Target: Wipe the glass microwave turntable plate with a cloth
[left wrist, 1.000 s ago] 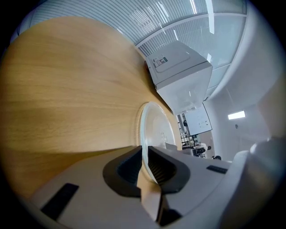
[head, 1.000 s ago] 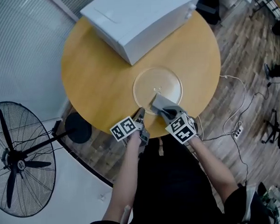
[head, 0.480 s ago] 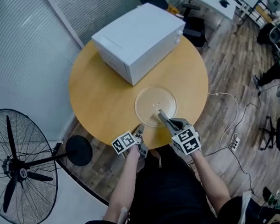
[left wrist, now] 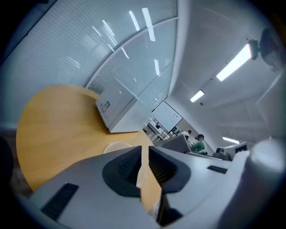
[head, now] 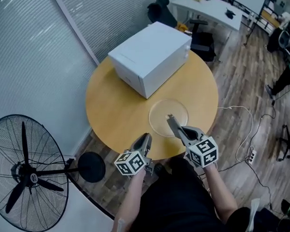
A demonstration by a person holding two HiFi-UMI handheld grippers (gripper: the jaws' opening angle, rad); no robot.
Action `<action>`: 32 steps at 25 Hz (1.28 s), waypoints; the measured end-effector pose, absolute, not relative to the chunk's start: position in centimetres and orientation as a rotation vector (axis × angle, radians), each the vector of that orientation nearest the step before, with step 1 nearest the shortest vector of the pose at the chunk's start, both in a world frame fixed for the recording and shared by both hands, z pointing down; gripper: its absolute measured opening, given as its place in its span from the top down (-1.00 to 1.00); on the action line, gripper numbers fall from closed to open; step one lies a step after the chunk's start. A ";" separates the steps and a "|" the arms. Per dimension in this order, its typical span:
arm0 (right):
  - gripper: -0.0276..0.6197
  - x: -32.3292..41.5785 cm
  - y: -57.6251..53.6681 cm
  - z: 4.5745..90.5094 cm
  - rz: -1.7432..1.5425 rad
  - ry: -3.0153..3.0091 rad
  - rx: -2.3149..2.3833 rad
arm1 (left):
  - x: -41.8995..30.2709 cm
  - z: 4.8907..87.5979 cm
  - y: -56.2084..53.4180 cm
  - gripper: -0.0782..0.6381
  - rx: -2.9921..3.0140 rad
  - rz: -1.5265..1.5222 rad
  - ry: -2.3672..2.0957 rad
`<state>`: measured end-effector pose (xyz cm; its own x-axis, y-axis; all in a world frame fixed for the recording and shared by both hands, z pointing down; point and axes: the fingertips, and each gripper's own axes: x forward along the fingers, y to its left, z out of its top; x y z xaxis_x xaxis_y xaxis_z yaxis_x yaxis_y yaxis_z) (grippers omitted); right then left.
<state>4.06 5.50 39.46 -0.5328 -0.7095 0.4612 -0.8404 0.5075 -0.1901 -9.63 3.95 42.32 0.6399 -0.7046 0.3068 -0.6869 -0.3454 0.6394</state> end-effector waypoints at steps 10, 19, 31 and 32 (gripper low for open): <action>0.84 3.4 6.0 30.8 0.404 -2.660 1.390 | -10.3 32.8 5.3 0.76 2.389 -0.024 -1.224; 0.85 3.0 6.1 29.0 0.372 -2.718 1.368 | -10.2 29.9 5.3 0.78 2.525 0.054 -1.312; 0.85 5.3 6.3 29.1 0.368 -2.667 1.418 | -9.6 30.3 4.6 0.79 2.527 0.125 -1.358; 0.85 5.3 6.3 29.2 0.368 -2.663 1.421 | -9.6 30.4 4.6 0.79 2.530 0.132 -1.358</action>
